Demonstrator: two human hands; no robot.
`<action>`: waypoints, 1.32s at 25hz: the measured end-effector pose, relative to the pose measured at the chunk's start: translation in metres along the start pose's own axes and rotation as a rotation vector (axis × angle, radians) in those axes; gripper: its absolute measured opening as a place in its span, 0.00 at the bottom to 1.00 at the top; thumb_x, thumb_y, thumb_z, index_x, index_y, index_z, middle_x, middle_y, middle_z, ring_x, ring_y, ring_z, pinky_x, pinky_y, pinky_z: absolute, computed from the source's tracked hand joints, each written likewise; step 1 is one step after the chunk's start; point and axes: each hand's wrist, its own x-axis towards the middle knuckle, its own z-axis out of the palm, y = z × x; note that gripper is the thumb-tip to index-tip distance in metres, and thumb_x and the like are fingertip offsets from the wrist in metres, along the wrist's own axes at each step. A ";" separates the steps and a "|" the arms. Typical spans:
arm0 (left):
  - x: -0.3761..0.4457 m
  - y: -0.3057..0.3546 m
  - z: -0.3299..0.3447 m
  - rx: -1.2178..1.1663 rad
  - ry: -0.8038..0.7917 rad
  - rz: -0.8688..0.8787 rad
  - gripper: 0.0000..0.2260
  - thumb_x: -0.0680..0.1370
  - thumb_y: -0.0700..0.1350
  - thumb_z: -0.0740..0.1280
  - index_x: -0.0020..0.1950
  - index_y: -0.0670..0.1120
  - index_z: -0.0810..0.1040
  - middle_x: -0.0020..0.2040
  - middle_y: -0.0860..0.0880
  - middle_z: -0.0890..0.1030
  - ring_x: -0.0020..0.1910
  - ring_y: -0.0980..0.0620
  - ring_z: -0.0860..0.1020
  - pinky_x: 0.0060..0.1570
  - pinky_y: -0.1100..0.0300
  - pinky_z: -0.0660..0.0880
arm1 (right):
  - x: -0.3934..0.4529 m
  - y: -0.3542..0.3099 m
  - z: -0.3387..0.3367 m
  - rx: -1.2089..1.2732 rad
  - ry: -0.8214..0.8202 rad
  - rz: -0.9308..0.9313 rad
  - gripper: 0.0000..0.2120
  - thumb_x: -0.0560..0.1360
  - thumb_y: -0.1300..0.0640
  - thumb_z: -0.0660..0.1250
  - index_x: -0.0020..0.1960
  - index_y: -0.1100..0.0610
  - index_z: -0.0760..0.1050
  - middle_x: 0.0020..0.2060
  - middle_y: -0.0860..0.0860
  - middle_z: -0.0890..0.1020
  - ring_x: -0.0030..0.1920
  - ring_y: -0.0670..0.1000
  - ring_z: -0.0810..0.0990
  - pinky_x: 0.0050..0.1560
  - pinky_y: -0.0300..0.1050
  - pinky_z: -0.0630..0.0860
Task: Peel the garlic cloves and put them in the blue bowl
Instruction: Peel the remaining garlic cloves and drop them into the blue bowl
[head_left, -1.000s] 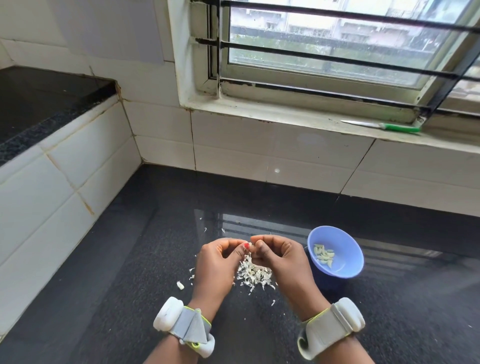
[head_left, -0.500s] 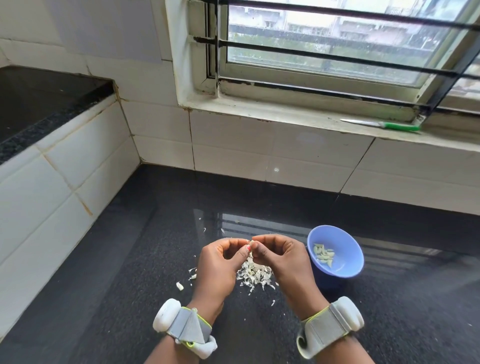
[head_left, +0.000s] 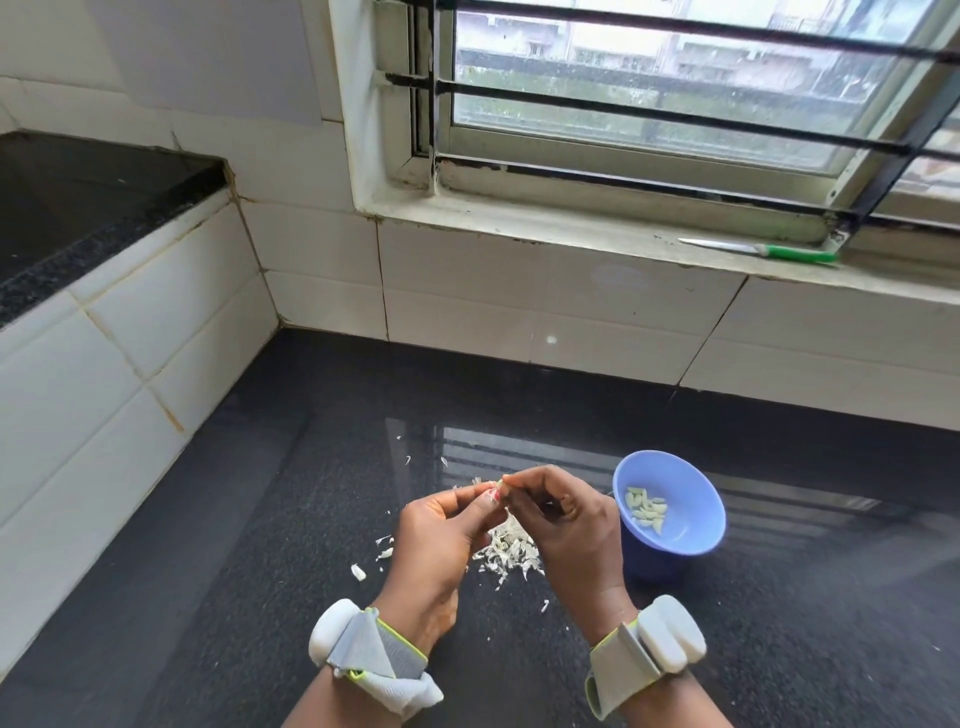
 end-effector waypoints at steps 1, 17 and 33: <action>0.000 0.000 0.000 -0.016 -0.002 -0.016 0.04 0.74 0.35 0.69 0.45 0.39 0.83 0.36 0.47 0.83 0.33 0.58 0.81 0.31 0.68 0.71 | 0.001 0.001 0.000 -0.019 0.004 -0.018 0.04 0.72 0.62 0.75 0.43 0.55 0.83 0.34 0.44 0.83 0.35 0.45 0.82 0.37 0.38 0.79; 0.008 -0.004 -0.006 0.065 -0.033 0.036 0.04 0.72 0.39 0.71 0.44 0.38 0.79 0.31 0.48 0.82 0.32 0.57 0.80 0.33 0.65 0.72 | 0.004 -0.006 -0.001 0.071 -0.159 0.306 0.03 0.71 0.56 0.76 0.43 0.51 0.84 0.35 0.46 0.85 0.38 0.46 0.84 0.43 0.43 0.82; 0.003 -0.003 -0.006 0.024 -0.057 0.033 0.06 0.74 0.39 0.69 0.51 0.41 0.80 0.39 0.44 0.84 0.35 0.54 0.82 0.30 0.68 0.74 | 0.005 -0.022 0.004 -0.074 -0.201 0.306 0.03 0.74 0.56 0.72 0.42 0.54 0.82 0.31 0.44 0.83 0.33 0.38 0.80 0.33 0.30 0.72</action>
